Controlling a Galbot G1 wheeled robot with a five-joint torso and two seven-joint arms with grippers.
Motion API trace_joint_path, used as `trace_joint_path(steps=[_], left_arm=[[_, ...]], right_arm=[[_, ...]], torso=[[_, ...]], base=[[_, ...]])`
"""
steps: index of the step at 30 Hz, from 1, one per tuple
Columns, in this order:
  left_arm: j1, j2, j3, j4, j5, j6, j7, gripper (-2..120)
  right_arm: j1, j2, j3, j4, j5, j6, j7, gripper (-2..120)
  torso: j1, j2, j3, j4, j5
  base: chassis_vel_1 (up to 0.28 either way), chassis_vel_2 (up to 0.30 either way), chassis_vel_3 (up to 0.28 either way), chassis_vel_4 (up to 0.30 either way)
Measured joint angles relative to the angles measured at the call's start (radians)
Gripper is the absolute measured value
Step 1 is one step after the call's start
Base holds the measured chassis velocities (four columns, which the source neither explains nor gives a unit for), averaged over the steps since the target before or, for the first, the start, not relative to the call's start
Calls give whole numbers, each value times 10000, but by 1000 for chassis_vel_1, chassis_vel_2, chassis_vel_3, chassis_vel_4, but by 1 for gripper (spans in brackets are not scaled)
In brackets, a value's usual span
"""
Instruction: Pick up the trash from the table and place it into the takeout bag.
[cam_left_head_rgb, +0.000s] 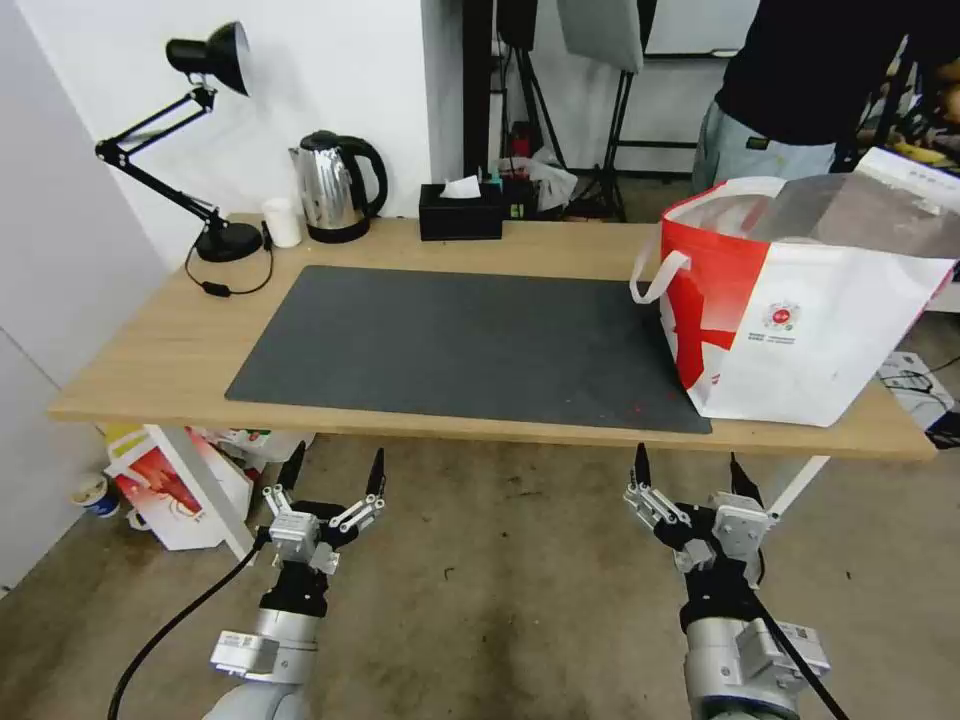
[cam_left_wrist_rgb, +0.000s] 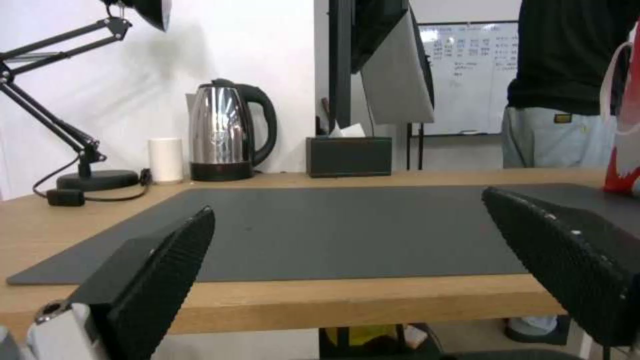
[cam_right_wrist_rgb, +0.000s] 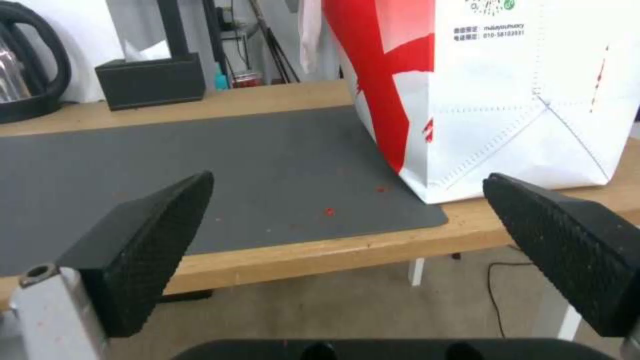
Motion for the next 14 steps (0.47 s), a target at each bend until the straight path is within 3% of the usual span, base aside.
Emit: trace_joint_path(steps=[14], left_arm=[[0, 0, 0, 0, 0, 0, 0, 100]], right_arm=[[0, 0, 0, 0, 0, 0, 0, 100]], torso=[[0, 0, 0, 0, 0]], base=[[0, 0, 0, 0]])
